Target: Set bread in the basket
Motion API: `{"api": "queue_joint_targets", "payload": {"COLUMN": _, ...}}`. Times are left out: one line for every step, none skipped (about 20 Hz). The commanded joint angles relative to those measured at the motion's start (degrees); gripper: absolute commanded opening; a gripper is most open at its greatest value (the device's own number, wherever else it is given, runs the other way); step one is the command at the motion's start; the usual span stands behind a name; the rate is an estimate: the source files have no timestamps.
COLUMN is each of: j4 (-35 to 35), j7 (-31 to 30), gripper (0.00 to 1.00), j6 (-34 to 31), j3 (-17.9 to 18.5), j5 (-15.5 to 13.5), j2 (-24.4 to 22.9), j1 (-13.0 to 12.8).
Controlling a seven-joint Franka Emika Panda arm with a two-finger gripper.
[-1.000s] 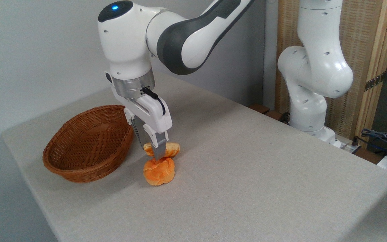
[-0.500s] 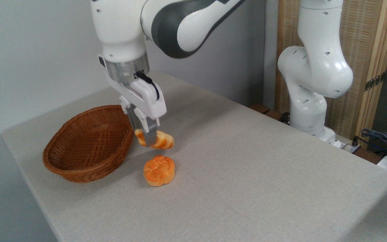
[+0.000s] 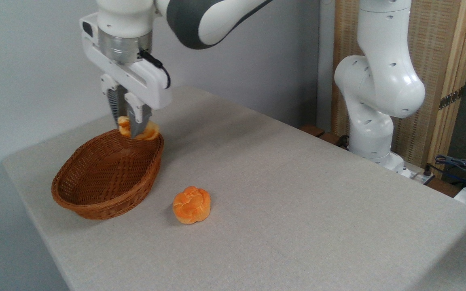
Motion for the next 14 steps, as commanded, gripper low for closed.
{"api": "queue_joint_targets", "payload": {"j4": 2.41, "j7": -2.89, "gripper": 1.0, "j6": 9.18, "j3": -2.86, "j5": -1.39, "j2": 4.31, "j1": -0.13}}
{"api": "queue_joint_targets", "payload": {"j4": 2.41, "j7": -2.97, "gripper": 1.0, "j6": 10.25, "j3": -3.66, "j5": -1.39, "j2": 4.75, "j1": -0.13}}
{"api": "queue_joint_targets", "payload": {"j4": 2.41, "j7": -2.8, "gripper": 1.0, "j6": 10.52, "j3": -3.84, "j5": -1.3, "j2": 5.28, "j1": -0.13}}
{"api": "queue_joint_targets", "payload": {"j4": 2.41, "j7": -2.8, "gripper": 1.0, "j6": 10.61, "j3": -3.93, "j5": -1.3, "j2": 5.63, "j1": -0.13}}
{"api": "queue_joint_targets", "payload": {"j4": 2.41, "j7": -2.71, "gripper": 1.0, "j6": 10.61, "j3": -3.93, "j5": -1.21, "j2": 5.81, "j1": -0.13}}
{"api": "queue_joint_targets", "payload": {"j4": 2.32, "j7": -2.63, "gripper": 1.0, "j6": 10.61, "j3": -3.84, "j5": -1.21, "j2": 5.9, "j1": -0.13}}
{"api": "queue_joint_targets", "payload": {"j4": 2.32, "j7": -2.54, "gripper": 1.0, "j6": 10.61, "j3": -3.84, "j5": -1.21, "j2": 6.07, "j1": -0.13}}
{"api": "queue_joint_targets", "payload": {"j4": 2.32, "j7": -2.45, "gripper": 1.0, "j6": 10.61, "j3": -3.84, "j5": -1.21, "j2": 6.07, "j1": -0.13}}
{"api": "queue_joint_targets", "payload": {"j4": 2.32, "j7": -2.36, "gripper": 1.0, "j6": 10.61, "j3": -3.75, "j5": -1.21, "j2": 6.16, "j1": -0.13}}
{"api": "queue_joint_targets", "payload": {"j4": 2.32, "j7": -2.27, "gripper": 1.0, "j6": 10.61, "j3": -3.75, "j5": -1.21, "j2": 6.07, "j1": -0.13}}
{"api": "queue_joint_targets", "payload": {"j4": 2.32, "j7": -2.19, "gripper": 1.0, "j6": 10.61, "j3": -3.67, "j5": -1.12, "j2": 6.07, "j1": -0.13}}
{"api": "queue_joint_targets", "payload": {"j4": 2.32, "j7": -2.18, "gripper": 1.0, "j6": 10.61, "j3": -3.58, "j5": -0.69, "j2": 5.98, "j1": -0.05}}
{"api": "queue_joint_targets", "payload": {"j4": 2.32, "j7": -2.27, "gripper": 1.0, "j6": 10.61, "j3": -3.58, "j5": 0.19, "j2": 5.9, "j1": -0.04}}
{"api": "queue_joint_targets", "payload": {"j4": 2.32, "j7": -2.27, "gripper": 1.0, "j6": 10.61, "j3": -3.58, "j5": 1.33, "j2": 5.81, "j1": -0.04}}
